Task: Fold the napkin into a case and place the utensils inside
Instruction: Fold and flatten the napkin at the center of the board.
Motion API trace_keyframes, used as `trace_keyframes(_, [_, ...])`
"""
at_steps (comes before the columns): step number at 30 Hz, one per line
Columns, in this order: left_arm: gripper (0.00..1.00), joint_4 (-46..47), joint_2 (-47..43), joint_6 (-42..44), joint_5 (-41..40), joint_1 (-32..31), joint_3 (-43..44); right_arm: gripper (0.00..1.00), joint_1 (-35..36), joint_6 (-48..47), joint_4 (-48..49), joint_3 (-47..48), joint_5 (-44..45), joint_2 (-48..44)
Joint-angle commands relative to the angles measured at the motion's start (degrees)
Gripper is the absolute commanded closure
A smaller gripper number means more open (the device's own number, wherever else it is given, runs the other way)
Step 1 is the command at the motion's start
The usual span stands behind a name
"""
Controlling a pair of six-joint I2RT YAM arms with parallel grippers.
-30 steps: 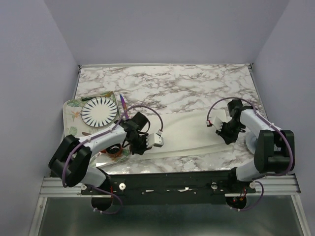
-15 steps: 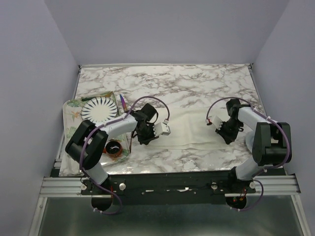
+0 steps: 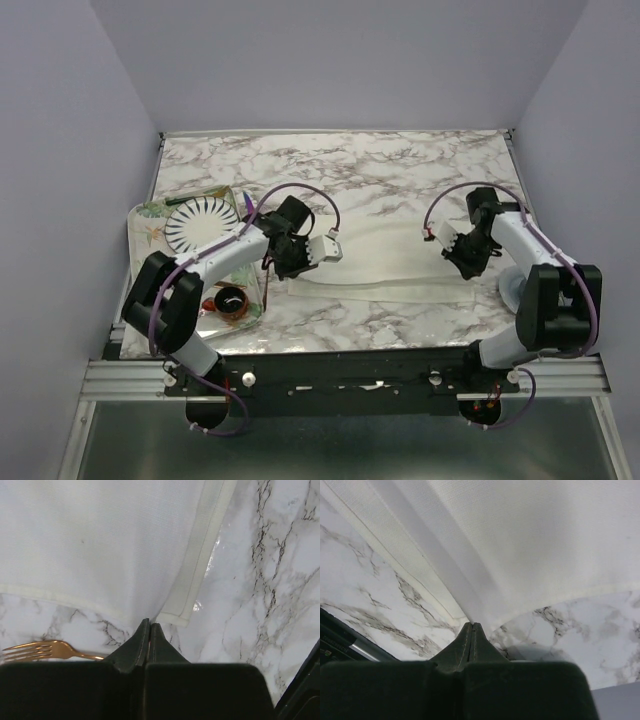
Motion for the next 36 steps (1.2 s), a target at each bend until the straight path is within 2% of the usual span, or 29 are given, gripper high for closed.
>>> trace_keyframes(1, [1.0,-5.9,-5.4,2.3,2.7,0.3,4.3,0.99,-0.2,-0.6,-5.7,3.4,-1.6,-4.0])
trace_keyframes(5, [1.0,-7.8,-8.8,3.5,4.3,0.2,3.4,0.99,-0.3,-2.3,-6.4,1.3,-1.1,-6.1])
trace_keyframes(9, [1.0,-7.2,-8.5,3.8,4.4,-0.2,0.5,0.99,-0.3,-2.1,-3.9,-1.7,-0.9,-5.5])
trace_keyframes(24, [1.0,2.0,1.2,2.4,1.7,-0.3,-4.7,0.99,-0.3,0.7,3.9,-5.2,0.2,4.2])
trace_keyframes(30, [1.0,1.3,1.7,1.7,1.4,-0.3,-1.0,0.99,-0.3,1.8,-0.8,-1.0,-1.7,3.4])
trace_keyframes(36, [1.0,-5.5,-4.3,1.6,3.2,-0.2,5.6,0.99,-0.3,0.9,-8.4,3.2,-3.6,-4.3])
